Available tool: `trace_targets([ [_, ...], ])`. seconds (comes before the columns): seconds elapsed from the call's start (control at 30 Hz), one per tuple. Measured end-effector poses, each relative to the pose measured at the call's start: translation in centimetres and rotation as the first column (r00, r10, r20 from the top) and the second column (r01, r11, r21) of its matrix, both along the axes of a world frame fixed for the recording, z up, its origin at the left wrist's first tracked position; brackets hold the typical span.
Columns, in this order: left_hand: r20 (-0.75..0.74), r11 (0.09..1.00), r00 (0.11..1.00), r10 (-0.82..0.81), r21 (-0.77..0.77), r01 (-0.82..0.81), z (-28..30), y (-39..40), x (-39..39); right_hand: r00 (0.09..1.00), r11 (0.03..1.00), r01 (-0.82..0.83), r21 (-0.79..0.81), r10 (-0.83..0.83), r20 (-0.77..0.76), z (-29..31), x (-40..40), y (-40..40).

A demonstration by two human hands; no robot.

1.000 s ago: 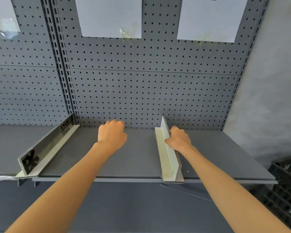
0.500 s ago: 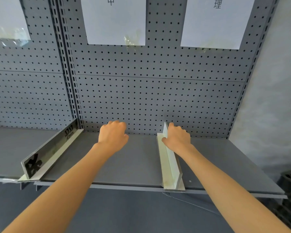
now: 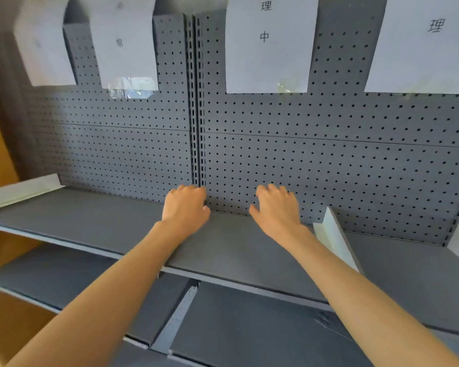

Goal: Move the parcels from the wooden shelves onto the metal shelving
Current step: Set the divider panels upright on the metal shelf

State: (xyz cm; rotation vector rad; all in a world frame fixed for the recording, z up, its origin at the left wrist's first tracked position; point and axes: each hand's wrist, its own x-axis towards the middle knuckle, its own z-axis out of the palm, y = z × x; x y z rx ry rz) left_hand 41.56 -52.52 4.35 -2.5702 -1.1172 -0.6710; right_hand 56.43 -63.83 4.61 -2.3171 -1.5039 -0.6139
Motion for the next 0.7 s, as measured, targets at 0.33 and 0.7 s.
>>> trace_targets([
  [0.33, 0.008, 0.980, 0.981, 0.195, 0.040, -0.195, 1.5, 7.2, -19.3, 0.984, 0.984, -0.180, -0.004, 0.180, 0.005, 1.5, -17.6, 10.5],
  [0.7, 0.024, 0.939, 0.940, 0.341, 0.045, -0.342, -0.4, 15.8, -36.6, 0.946, 0.946, -0.323, -0.017, 0.323, -0.022, 0.3, -33.1, 22.3],
])
